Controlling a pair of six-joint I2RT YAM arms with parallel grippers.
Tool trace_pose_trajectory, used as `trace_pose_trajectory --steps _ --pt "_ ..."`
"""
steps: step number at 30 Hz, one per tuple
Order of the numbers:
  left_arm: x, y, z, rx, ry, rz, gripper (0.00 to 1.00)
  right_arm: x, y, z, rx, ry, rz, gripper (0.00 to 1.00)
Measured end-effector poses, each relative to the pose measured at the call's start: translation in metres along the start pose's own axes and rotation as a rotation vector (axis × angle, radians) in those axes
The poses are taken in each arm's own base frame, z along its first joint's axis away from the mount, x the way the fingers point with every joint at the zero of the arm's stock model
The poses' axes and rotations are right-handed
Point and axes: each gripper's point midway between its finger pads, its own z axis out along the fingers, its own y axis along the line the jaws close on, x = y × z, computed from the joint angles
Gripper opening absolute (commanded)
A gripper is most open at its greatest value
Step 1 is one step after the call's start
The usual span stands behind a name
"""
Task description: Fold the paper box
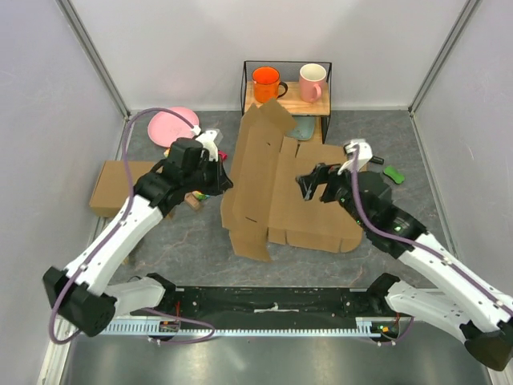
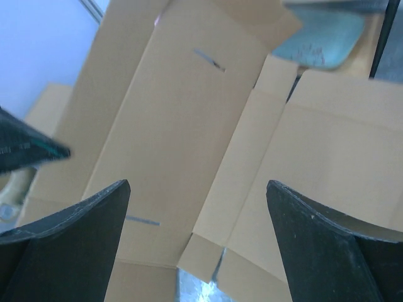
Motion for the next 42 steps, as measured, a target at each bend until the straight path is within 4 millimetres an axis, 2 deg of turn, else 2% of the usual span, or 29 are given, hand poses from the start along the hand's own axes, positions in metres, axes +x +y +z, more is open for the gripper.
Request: trace_pose_trajectory --steps 4,8,13,17,21,24,28,31,33,34,37,39,42 --pt "-0.009 -0.029 -0.044 0.082 -0.094 0.111 0.02 -0.056 0.013 -0.028 -0.027 -0.115 0.003 0.98" --pt "-0.031 -0.064 -0.084 0.203 -0.182 0.174 0.02 -0.109 0.025 -0.064 -0.059 -0.227 0.020 0.98" --pt "-0.059 -0.121 -0.144 0.424 -0.283 0.250 0.02 -0.156 0.026 -0.103 -0.045 -0.331 0.020 0.98" --pt "-0.075 -0.149 -0.200 0.554 -0.366 0.300 0.02 -0.187 0.020 -0.133 -0.013 -0.405 0.023 0.98" --pt "-0.080 -0.163 -0.239 0.625 -0.412 0.351 0.02 -0.208 0.016 -0.158 0.007 -0.460 0.025 0.98" --pt "-0.081 -0.167 -0.258 0.645 -0.428 0.381 0.02 -0.215 0.011 -0.169 0.027 -0.482 0.020 0.98" --pt "-0.084 -0.168 -0.265 0.644 -0.432 0.404 0.02 -0.218 0.009 -0.178 0.032 -0.484 0.006 0.98" --pt "-0.085 -0.172 -0.249 0.653 -0.379 0.411 0.02 -0.219 0.010 -0.183 0.025 -0.488 0.001 0.98" --pt "-0.089 -0.176 -0.220 0.653 -0.316 0.406 0.02 -0.218 0.009 -0.185 0.021 -0.485 -0.001 0.98" --pt "-0.091 -0.177 -0.200 0.646 -0.281 0.399 0.02 -0.216 0.009 -0.186 0.018 -0.481 -0.003 0.98" --pt "-0.099 -0.169 -0.121 0.611 -0.161 0.355 0.02 -0.207 0.006 -0.185 0.017 -0.468 -0.008 0.98" --pt "-0.102 -0.151 -0.065 0.578 -0.080 0.301 0.02 -0.195 0.002 -0.180 0.026 -0.446 -0.017 0.98" --pt "-0.107 -0.101 0.014 0.479 0.018 0.188 0.05 -0.181 -0.003 -0.170 0.041 -0.409 -0.031 0.98"
